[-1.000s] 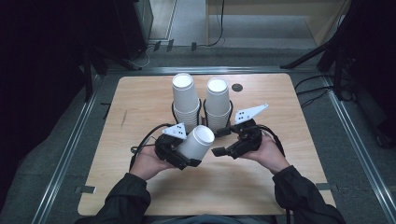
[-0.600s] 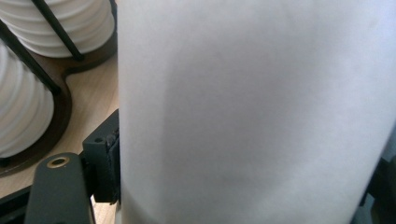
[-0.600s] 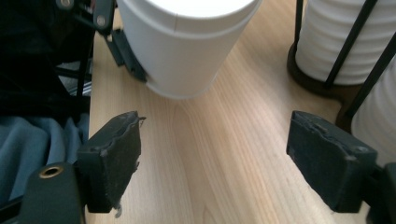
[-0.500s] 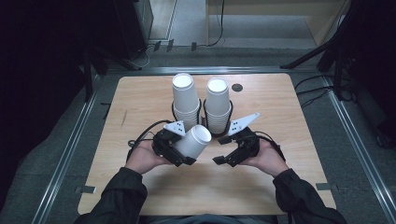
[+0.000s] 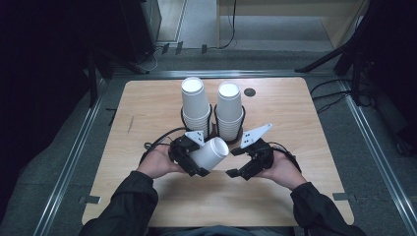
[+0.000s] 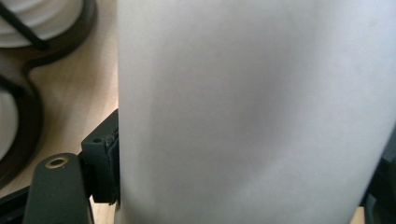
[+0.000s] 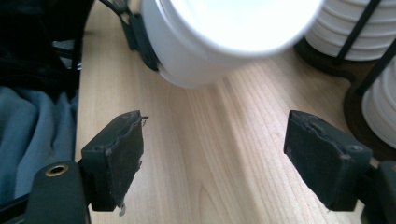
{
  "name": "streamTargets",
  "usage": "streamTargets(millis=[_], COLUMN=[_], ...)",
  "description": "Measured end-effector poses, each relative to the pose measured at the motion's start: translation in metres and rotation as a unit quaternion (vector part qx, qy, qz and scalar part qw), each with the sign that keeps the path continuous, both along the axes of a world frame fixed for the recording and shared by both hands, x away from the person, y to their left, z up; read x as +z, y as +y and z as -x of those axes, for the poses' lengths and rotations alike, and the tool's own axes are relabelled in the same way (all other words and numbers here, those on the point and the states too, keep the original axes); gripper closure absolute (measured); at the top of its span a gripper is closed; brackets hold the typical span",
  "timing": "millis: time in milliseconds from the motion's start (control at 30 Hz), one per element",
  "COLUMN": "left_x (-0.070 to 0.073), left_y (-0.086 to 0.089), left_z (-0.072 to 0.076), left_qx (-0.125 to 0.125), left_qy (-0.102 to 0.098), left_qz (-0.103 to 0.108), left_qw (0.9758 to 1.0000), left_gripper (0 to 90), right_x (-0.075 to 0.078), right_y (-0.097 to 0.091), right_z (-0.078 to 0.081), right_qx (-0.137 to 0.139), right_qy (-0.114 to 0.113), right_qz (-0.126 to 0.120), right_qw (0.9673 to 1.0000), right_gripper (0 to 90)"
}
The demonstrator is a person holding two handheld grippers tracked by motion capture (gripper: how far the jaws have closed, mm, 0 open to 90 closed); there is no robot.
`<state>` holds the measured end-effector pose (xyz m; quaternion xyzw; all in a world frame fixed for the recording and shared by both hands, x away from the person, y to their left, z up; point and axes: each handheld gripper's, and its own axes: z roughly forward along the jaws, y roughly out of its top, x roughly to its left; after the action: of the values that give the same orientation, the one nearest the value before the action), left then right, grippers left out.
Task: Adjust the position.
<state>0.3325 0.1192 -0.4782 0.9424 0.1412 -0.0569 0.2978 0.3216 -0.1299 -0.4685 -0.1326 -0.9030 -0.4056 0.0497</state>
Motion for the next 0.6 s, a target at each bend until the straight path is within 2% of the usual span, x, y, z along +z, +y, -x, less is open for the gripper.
streamTargets(millis=[100, 133, 167, 200, 300, 367, 600], left_x=[-0.008, -0.008, -0.010, -0.010, -0.014, -0.014, -0.015], left_y=[-0.008, -0.008, -0.012, -0.012, -0.021, -0.023, -0.028], left_z=[-0.002, -0.002, -0.002, -0.002, 0.002, 0.004, 0.009], left_qx=[-0.010, -0.010, -0.025, -0.025, -0.046, -0.052, -0.070], left_qy=[0.030, 0.030, 0.043, 0.043, 0.035, 0.030, 0.038], left_qz=[-0.013, -0.013, -0.013, -0.013, -0.028, -0.037, -0.032], left_qw=[0.9994, 0.9994, 0.9987, 0.9987, 0.9979, 0.9975, 0.9963], left_gripper=[17.9, 17.9, 17.9, 17.9, 17.8, 17.8, 17.1], right_x=[-0.001, -0.001, -0.001, -0.001, -0.001, -0.001, -0.003], right_y=[-0.001, 0.000, 0.000, 0.000, 0.003, 0.006, 0.021], right_z=[0.000, -0.001, -0.001, -0.001, -0.003, -0.003, 0.001], right_qx=[0.003, 0.004, 0.004, 0.004, 0.015, 0.023, 0.047], right_qy=[-0.001, -0.002, -0.002, -0.002, -0.004, 0.002, 0.005], right_qz=[0.005, 0.004, 0.005, 0.005, 0.000, -0.001, 0.012], right_qw=[1.0000, 1.0000, 1.0000, 1.0000, 0.9999, 0.9997, 0.9988], right_gripper=[19.9, 19.4, 18.8, 18.8, 17.9, 17.3, 17.2])
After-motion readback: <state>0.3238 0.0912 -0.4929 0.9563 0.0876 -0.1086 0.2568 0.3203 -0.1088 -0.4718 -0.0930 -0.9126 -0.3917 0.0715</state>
